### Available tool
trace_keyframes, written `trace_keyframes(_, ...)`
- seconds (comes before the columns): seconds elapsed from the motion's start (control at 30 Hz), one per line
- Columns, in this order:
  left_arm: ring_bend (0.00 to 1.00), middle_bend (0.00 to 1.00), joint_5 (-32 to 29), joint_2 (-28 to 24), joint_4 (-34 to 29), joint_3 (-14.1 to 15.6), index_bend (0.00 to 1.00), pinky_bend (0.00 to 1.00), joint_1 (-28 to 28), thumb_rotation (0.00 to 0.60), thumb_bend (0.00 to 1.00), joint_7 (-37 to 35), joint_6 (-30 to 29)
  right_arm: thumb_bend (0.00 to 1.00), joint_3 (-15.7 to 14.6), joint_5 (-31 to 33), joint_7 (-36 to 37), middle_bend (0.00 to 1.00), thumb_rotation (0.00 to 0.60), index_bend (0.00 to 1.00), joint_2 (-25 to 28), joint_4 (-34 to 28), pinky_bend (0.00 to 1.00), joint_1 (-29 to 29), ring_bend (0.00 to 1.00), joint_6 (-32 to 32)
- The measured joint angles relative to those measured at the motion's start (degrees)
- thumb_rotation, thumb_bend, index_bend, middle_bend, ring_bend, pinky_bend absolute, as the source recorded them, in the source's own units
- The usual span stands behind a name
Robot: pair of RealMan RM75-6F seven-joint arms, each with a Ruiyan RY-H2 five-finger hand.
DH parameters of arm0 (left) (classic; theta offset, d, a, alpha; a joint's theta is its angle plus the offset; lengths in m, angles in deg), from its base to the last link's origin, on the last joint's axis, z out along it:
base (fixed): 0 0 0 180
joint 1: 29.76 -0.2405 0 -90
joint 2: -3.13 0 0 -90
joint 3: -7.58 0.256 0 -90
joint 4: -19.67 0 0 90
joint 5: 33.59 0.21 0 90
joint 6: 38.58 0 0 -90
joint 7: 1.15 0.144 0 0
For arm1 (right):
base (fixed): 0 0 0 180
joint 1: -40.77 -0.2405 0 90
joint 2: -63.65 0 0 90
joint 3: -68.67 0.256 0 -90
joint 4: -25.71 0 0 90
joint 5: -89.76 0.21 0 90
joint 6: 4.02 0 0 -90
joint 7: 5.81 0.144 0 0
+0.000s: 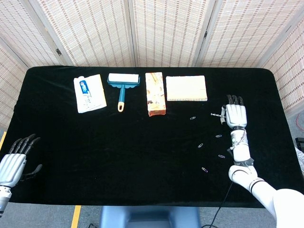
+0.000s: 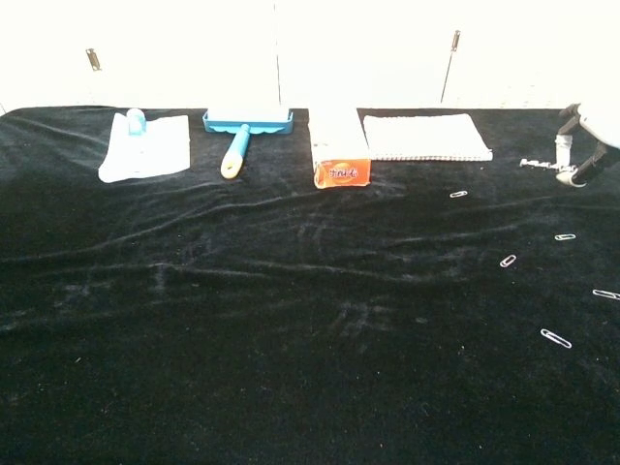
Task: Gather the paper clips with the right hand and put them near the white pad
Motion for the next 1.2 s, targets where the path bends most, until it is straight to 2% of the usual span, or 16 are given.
trace_keyframes(0.17,0.00,0.00,0.5,0.0,-0.1,0.2,0.00,0.00,0.0,0.600,0.39,0.0,-0.1,0.45,-0.5,0.2,-8.5,0.11,0.600,0.83,2.0,-3.3,0.00,-0.6,0.00,-2.0)
trace_keyframes(0.33,0.00,0.00,0.9,0.0,-0.2,0.3,0.00,0.00,-0.2,0.600,0.39,-0.1,-0.9,0.45,-0.9,2.2,-21.0,0.11,0.600,0.83,4.0,-7.6,0.00,-2.0,0.00,-2.8)
trace_keyframes(0.4,0.00,0.00,1.1,-0.1,-0.2,0.4,0.00,0.00,-0.3,0.600,0.39,-0.2,-1.1,0.45,-1.1,4.0,-27.2,0.11,0.600,0.83,4.7,-9.7,0.00,-3.0,0.00,-3.1)
trace_keyframes(0.63,0.00,0.00,1.6,-0.4,-0.2,0.5,0.00,0.00,-0.8,0.600,0.39,-1.1,-2.1,0.45,-2.2,10.6,-39.8,0.11,0.600,0.83,4.4,-12.9,0.00,-6.8,0.00,-2.7)
trace_keyframes(0.83,0.00,0.00,1.9,-0.8,-0.1,0.6,0.00,0.00,-1.3,0.600,0.39,-1.8,-3.1,0.45,-3.6,13.5,-43.3,0.11,0.600,0.83,1.1,-10.1,0.00,-9.4,0.00,-1.1)
trace_keyframes(1.2,0.00,0.00,2.5,-1.0,0.3,0.8,0.00,0.00,-1.6,0.600,0.39,-2.9,-3.8,0.45,-5.1,14.0,-42.7,0.11,0.600,0.83,-4.5,-3.4,0.00,-12.3,0.00,1.2)
